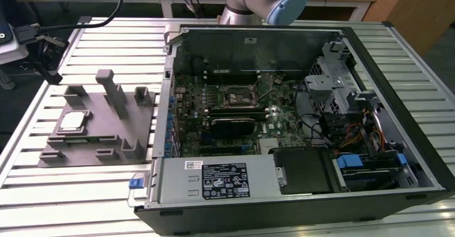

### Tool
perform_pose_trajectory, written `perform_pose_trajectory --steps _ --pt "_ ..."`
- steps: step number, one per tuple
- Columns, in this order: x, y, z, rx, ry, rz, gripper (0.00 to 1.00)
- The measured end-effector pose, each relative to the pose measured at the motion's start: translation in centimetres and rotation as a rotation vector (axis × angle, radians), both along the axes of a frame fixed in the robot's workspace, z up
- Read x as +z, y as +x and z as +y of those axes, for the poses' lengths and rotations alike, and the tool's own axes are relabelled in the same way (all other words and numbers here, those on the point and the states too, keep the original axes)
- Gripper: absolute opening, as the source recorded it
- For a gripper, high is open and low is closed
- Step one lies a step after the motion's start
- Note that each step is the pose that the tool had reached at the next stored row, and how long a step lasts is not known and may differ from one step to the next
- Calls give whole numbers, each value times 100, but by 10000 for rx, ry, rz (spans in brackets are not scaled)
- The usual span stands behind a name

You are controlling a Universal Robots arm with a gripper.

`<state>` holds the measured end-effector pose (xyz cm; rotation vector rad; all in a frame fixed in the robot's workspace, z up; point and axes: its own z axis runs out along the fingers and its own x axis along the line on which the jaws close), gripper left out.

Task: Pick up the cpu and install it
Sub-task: 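Reach for the cpu, then pick up the cpu and move it towards the insertion slot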

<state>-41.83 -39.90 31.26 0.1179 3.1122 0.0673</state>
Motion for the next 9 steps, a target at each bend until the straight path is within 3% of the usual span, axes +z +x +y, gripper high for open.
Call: perform_pose_trajectory --steps 4,9 --pt "-53 -17 0 0 0 1 11" --pt "-59 -17 0 0 0 1 11"
